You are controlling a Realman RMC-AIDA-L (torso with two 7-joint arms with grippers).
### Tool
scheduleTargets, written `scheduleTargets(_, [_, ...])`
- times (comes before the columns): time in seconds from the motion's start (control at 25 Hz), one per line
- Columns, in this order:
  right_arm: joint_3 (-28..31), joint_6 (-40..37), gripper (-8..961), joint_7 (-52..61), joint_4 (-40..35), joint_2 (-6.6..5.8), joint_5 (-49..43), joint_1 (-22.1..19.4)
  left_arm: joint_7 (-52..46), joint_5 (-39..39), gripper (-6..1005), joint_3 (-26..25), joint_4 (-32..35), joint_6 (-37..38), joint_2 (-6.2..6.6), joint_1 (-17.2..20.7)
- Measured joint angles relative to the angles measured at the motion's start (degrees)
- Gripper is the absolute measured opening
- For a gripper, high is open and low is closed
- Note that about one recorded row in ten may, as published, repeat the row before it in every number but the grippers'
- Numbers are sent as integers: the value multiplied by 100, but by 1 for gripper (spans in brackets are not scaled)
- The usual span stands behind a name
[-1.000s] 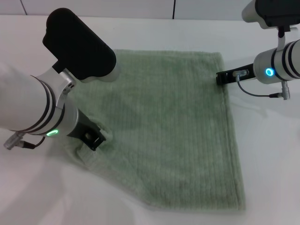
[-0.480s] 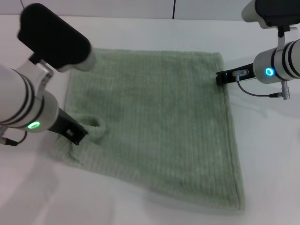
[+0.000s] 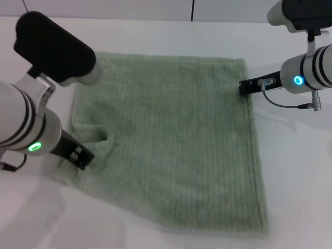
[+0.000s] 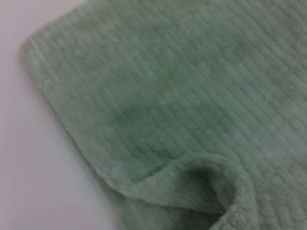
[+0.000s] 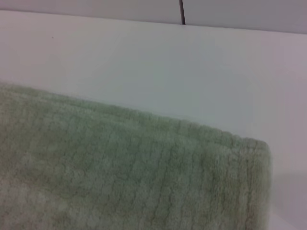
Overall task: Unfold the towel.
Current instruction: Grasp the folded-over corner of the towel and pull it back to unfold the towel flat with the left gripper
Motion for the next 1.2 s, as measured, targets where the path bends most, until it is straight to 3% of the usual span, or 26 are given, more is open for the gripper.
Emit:
scheduleTargets(0.16, [0, 14, 60, 0, 0, 0, -3, -3, -181, -2, 271, 285, -137, -151, 7, 54])
scheduleTargets(0.48, [0, 14, 63, 0, 0, 0, -4, -16, -241, 0, 522, 149, -225, -130, 58, 147])
scheduleTargets(0.68, [0, 15, 64, -1, 4, 0, -4, -21, -153, -5, 557, 488, -406, 403, -12, 97])
scheduleTargets(0.92, [0, 24, 67, 1, 10, 0, -4, -22, -302, -15, 558, 1049, 248, 645, -50, -336])
scheduleTargets(1.08, [0, 28, 68, -2, 10, -3, -4, -22, -491, -12, 558, 1033, 828, 652, -28, -525])
scheduleTargets(1.2, [0, 30, 69, -3, 4, -7, -9, -39, -474, -6, 559, 846, 897, 520, -8, -484])
